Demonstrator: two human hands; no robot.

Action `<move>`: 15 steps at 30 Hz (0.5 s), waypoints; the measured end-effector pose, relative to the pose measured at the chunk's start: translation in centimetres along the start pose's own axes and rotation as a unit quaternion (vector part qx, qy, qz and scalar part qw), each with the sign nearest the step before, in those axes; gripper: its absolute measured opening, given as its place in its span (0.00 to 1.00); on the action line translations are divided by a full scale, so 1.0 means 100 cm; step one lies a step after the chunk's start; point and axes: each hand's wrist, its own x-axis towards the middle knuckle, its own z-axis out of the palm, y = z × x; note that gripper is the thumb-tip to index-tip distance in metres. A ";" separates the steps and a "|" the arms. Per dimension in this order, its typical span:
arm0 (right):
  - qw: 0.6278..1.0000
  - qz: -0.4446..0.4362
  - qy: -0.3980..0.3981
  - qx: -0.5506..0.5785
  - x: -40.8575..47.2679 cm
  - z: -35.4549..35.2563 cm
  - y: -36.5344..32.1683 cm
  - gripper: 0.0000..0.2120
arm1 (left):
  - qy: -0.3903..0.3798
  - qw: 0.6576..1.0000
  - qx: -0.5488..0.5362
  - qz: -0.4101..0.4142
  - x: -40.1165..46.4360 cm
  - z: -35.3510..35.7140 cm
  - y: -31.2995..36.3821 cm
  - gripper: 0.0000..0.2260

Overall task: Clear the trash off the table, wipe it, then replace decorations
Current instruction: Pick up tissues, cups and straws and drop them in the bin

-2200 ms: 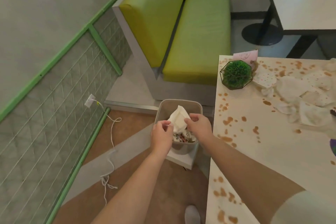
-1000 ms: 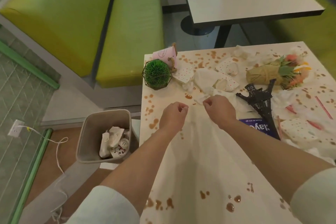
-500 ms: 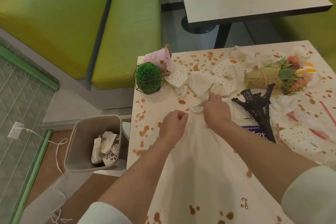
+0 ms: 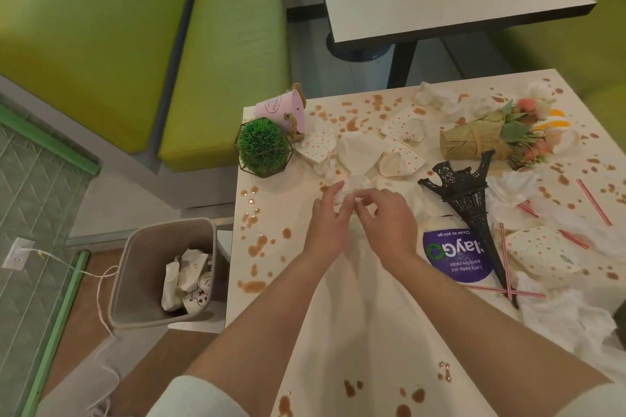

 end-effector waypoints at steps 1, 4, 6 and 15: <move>0.999 0.023 -0.006 0.041 -0.005 0.001 -0.001 0.06 | -0.004 0.999 -0.026 -0.021 0.002 0.003 -0.001 0.25; 0.987 0.079 -0.033 0.140 -0.015 0.004 0.001 0.07 | -0.035 0.992 -0.077 -0.094 0.001 0.009 0.000 0.30; 0.983 0.082 -0.054 0.154 -0.019 0.004 0.005 0.08 | -0.047 0.987 -0.099 -0.116 -0.001 0.012 0.002 0.32; 0.996 0.058 -0.042 -0.044 0.003 -0.024 0.025 0.19 | -0.002 0.990 -0.046 -0.135 -0.001 0.012 0.011 0.18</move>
